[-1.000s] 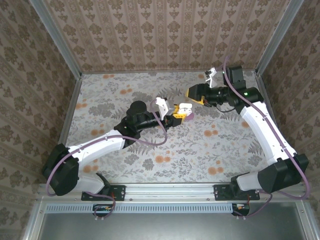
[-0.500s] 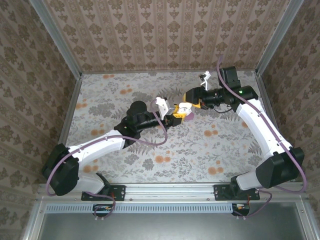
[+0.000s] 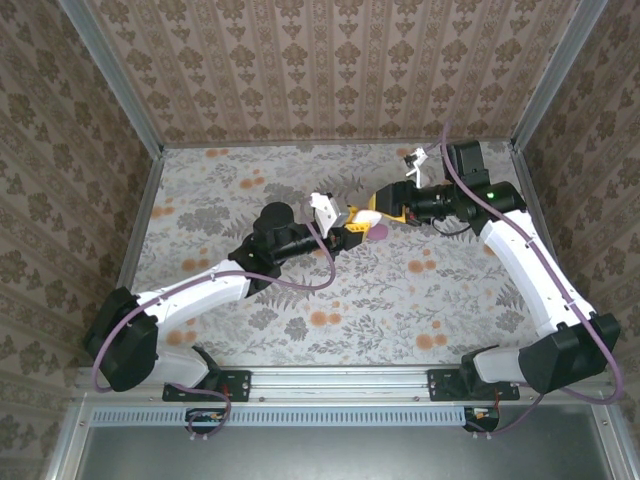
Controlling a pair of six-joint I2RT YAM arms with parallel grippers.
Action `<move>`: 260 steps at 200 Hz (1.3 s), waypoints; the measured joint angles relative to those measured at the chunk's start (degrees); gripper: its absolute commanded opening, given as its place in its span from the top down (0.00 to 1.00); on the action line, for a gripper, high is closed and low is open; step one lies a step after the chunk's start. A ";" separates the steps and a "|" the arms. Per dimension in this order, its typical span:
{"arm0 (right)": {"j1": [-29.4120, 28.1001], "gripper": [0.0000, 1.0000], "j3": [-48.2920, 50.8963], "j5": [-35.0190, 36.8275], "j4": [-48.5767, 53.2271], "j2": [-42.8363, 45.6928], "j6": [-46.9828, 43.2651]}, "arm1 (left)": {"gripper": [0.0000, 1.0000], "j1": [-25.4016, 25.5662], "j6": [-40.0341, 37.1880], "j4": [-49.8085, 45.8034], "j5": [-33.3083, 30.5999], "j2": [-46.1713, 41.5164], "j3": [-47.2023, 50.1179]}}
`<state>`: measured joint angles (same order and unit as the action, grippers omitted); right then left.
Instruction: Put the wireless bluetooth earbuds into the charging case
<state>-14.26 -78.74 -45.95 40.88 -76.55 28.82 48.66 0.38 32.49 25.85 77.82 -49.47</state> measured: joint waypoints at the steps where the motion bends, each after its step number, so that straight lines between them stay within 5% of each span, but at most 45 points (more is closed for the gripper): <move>1: 0.00 0.45 0.02 0.00 0.00 0.00 0.00 | 0.72 0.00 0.00 0.00 0.00 0.00 0.02; 59: 1.57 0.36 4.50 13.14 -0.09 5.31 0.31 | 0.72 -0.07 1.97 -0.63 -5.64 -0.11 2.25; 115: 4.81 0.34 13.31 23.21 -4.44 12.94 2.32 | 0.71 -0.50 14.53 -6.80 -11.04 3.52 5.07; 188: 5.29 0.34 15.50 24.83 -6.88 13.07 3.69 | 0.72 -1.86 30.84 -18.60 -8.48 21.05 -2.75; 260: 5.66 0.33 16.17 25.00 -7.56 12.46 3.98 | 0.70 -4.44 41.31 -22.80 -5.68 28.39 -6.45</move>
<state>-8.60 -62.57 -20.95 33.32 -64.10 32.80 44.23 41.69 9.69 20.16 106.21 -55.92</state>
